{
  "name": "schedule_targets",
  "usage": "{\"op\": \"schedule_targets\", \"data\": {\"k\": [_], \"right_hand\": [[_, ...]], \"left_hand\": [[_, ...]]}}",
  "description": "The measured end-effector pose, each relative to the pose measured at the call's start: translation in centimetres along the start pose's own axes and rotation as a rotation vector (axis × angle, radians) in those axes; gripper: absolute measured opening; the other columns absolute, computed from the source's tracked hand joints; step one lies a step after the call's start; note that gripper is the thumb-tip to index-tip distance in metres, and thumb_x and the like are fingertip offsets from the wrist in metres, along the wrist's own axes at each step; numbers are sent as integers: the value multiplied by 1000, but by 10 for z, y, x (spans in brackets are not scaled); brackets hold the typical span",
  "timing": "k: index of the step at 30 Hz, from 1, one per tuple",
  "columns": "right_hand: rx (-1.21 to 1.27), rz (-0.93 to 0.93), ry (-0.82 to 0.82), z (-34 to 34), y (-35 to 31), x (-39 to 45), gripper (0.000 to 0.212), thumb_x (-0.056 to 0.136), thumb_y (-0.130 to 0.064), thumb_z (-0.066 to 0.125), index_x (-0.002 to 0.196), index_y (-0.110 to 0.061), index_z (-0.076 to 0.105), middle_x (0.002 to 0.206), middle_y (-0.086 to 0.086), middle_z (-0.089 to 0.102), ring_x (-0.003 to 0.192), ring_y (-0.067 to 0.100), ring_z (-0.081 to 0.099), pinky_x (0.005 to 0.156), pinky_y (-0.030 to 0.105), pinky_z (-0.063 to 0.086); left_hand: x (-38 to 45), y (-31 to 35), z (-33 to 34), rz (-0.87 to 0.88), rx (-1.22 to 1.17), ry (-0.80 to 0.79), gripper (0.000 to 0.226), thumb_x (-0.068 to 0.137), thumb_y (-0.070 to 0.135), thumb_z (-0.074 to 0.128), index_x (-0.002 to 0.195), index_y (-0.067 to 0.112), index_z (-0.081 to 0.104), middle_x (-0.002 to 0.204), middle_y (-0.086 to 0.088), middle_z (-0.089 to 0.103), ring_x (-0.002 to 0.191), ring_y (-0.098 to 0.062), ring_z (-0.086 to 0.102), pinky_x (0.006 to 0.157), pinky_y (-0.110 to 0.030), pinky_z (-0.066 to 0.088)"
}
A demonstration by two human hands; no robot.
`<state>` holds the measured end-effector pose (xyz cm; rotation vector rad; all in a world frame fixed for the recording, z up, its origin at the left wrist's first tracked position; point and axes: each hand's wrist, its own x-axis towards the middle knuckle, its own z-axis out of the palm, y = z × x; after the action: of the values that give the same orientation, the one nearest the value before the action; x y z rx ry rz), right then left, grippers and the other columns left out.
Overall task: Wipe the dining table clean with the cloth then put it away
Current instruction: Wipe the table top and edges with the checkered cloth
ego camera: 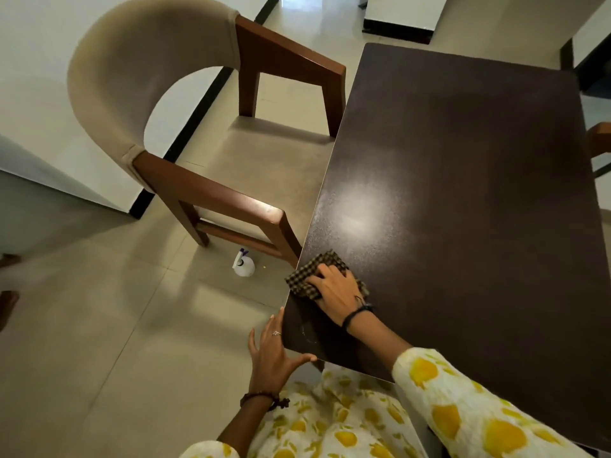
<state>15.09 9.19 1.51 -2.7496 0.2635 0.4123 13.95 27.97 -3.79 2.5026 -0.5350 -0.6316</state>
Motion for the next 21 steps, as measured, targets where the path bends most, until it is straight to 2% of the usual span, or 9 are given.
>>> {"op": "schedule_targets", "data": {"k": [5,9,12,16,17,21], "right_hand": [[-37,-61,-21,5,-12,6,36,90,-25,51,126,-23,51,131,5,42,123,24,38,100,46,29],[-55,-132,-69,9,-2,-8,39,89,-21,52,127,-24,50,133,4,41,124,23,36,100,45,29],[-45,-170,-78,14,13,-26,38,87,-22,55,126,-24,52,132,4,42,123,24,38,99,45,30],[-16,-140,-80,16,41,-64,39,87,-22,54,126,-24,52,131,3,42,122,24,38,100,44,30],[-6,-127,-76,17,49,-74,38,87,-22,54,126,-24,52,131,3,43,121,24,39,99,44,30],[6,-47,-43,14,93,-125,37,87,-19,51,124,-24,53,127,3,45,118,23,40,94,41,32]], "left_hand": [[0,-2,5,-2,23,11,127,42,96,32,144,21,20,145,1,34,136,-16,25,110,-46,-2],[-7,-2,12,33,46,58,110,59,86,39,142,15,25,143,-6,37,134,-21,28,109,-48,5],[-19,5,19,139,128,121,87,78,70,34,143,15,17,145,-11,34,132,-20,25,109,-40,14],[-41,25,38,222,299,117,65,94,53,11,146,16,3,149,-7,18,140,-16,9,110,-35,8],[-47,30,45,246,318,100,63,95,50,12,146,15,3,151,-5,14,140,-16,6,111,-35,8],[-71,66,83,411,329,-1,68,89,38,35,146,13,8,154,-1,1,139,-19,12,112,-36,7]]}}
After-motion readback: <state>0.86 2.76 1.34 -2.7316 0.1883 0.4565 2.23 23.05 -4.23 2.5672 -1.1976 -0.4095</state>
